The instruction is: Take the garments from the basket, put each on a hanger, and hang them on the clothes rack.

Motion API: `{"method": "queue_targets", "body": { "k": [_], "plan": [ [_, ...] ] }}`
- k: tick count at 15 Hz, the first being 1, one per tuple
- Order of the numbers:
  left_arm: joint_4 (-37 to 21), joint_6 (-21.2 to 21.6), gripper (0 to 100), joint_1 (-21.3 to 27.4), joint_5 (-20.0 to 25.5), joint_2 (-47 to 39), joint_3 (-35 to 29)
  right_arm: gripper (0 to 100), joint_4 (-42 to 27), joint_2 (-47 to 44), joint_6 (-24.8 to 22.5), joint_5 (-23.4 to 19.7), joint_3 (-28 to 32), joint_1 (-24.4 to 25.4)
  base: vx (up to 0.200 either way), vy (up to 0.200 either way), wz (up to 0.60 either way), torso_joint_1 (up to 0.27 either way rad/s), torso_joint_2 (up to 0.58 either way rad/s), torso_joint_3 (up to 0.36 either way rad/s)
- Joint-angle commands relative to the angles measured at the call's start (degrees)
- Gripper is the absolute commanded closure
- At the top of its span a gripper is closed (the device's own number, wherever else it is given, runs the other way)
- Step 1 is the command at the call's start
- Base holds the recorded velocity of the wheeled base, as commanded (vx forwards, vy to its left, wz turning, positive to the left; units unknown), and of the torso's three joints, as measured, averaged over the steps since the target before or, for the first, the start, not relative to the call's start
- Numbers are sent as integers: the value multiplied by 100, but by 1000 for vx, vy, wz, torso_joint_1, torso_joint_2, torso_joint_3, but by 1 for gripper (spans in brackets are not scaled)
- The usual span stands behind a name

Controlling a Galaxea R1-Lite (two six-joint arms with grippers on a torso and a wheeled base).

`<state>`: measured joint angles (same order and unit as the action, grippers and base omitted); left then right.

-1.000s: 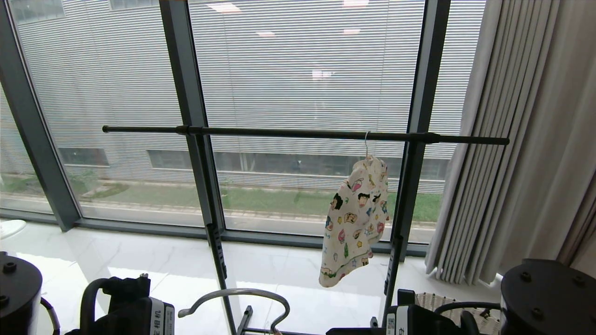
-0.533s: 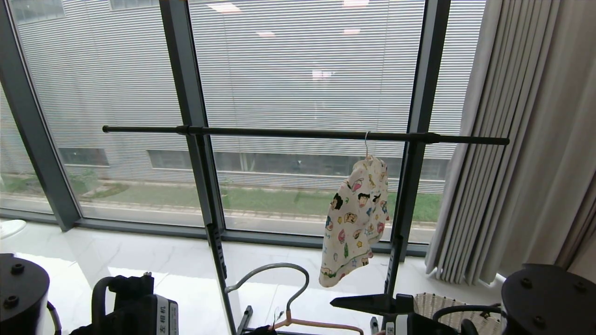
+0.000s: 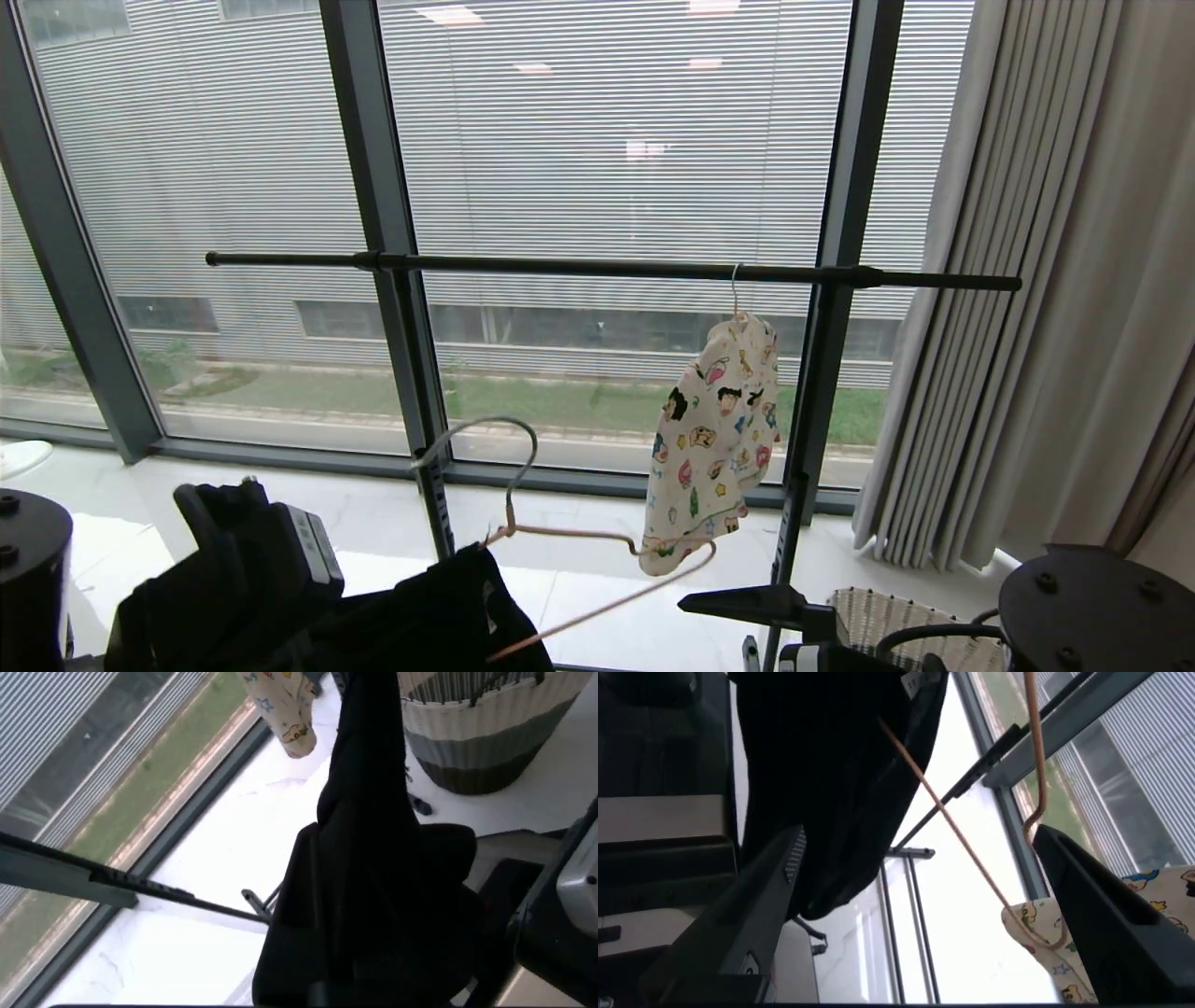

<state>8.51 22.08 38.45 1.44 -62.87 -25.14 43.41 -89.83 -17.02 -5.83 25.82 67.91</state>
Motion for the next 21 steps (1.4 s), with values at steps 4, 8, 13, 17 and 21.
{"method": "queue_targets", "body": {
  "k": [4,8,13,17,21],
  "plan": [
    [722,-54,100,-734,-30,55,-176,0,36,-439,788,-6,143,3,0,0,0,0,0,0],
    [731,-10,100,-646,-21,64,-448,0,361,-1616,2475,1101,1347,-173,0,0,0,0,0,0],
    [722,7,100,-268,-30,46,-668,0,361,-2126,2941,1655,1980,-235,0,0,0,0,0,0],
    [722,7,100,-250,-30,20,-659,0,361,-2047,2915,1725,1980,-261,0,0,0,0,0,0],
    [722,7,100,-197,-30,29,-642,0,370,-1977,2941,1998,1980,-305,0,0,0,0,0,0]
  ]
}}
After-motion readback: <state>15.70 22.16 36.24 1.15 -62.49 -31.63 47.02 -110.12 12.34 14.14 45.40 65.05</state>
